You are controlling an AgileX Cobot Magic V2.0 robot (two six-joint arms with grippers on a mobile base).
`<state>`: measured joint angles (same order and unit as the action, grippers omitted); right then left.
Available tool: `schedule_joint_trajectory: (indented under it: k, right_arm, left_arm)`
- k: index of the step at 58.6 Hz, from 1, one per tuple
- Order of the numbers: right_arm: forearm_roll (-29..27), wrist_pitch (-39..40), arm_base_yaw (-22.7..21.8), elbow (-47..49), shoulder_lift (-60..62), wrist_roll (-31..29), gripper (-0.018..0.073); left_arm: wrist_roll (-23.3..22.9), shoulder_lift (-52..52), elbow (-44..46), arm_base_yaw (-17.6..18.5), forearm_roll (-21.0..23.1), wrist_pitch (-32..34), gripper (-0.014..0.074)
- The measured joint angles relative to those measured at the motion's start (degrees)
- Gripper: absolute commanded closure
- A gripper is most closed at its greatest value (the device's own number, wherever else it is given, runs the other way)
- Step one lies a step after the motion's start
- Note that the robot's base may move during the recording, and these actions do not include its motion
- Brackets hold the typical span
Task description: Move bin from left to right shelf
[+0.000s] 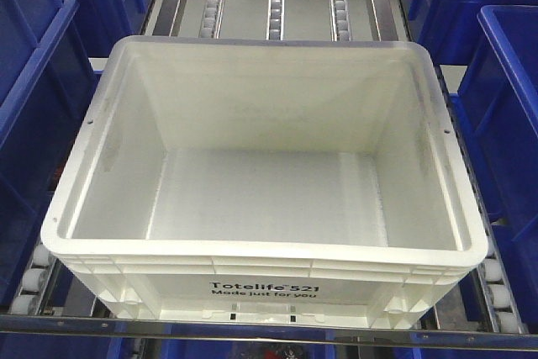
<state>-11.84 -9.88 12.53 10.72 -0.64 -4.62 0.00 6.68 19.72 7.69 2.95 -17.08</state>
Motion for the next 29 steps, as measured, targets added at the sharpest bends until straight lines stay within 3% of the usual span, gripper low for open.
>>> schedule_joint_trajectory:
  k: [9, 17, 22, 29]
  right_arm:
    - [0.0, -9.3, 0.0, 8.8, -6.7, 0.0, 0.0564]
    - [-0.5, -15.1, 0.0, 17.0, -15.1, 0.0, 0.0564]
    - [-1.6, -17.9, 0.0, 22.2, -20.4, -0.4, 0.0564]
    - [-2.3, -21.6, 0.0, 28.0, -27.2, -1.2, 0.0564]
  left_arm:
    - [0.0, 9.6, 9.1, 0.0, 1.7, -3.8, 0.0603]
    - [2.1, 18.0, 16.6, 0.0, 8.2, -7.4, 0.0603]
    - [6.4, 22.7, 20.3, 0.0, 13.2, -9.6, 0.0603]
    - [16.4, 26.9, 23.3, 0.0, 20.2, -11.7, 0.0603]
